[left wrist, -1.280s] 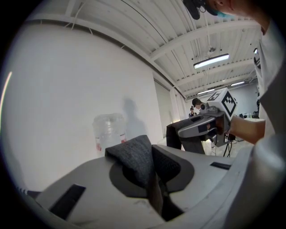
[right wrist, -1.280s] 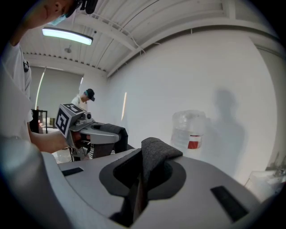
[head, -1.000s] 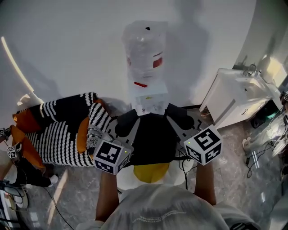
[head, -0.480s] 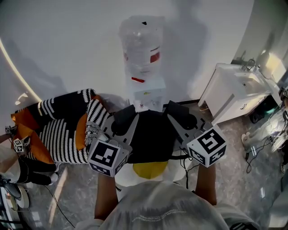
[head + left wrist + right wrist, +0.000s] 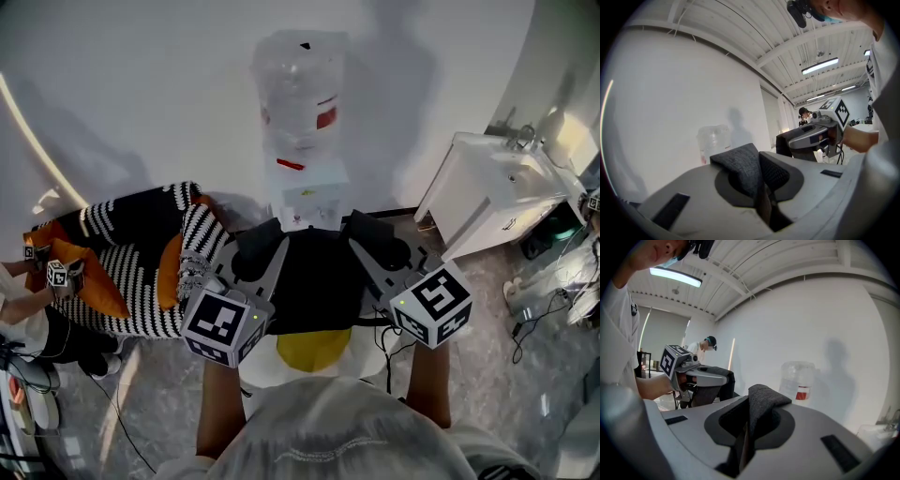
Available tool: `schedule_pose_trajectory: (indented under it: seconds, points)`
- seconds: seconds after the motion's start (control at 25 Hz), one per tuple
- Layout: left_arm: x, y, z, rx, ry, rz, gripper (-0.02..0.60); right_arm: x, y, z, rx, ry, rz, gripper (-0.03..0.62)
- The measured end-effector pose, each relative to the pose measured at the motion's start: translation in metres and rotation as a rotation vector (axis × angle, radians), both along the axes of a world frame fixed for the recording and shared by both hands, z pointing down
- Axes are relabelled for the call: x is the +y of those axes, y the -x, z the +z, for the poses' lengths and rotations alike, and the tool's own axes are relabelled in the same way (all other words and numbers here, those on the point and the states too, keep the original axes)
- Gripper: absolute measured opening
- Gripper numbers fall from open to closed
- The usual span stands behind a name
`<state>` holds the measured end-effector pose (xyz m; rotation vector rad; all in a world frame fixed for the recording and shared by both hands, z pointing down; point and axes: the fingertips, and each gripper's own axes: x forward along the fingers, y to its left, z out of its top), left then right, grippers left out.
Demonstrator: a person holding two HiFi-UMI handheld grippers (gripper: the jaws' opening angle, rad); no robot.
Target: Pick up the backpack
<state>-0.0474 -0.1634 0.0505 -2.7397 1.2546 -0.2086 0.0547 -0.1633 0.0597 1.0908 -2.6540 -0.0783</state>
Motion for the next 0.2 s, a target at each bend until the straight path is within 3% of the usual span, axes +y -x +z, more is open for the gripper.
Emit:
schedule_pose_trajectory:
  seconds: [0.2]
  points:
    - [0.0013,0.0008,0.0006,0.01,0.012,-0.004,0.044,0.0012,-0.0003,-0.0007,0.002,0.002,-0.002,0.032]
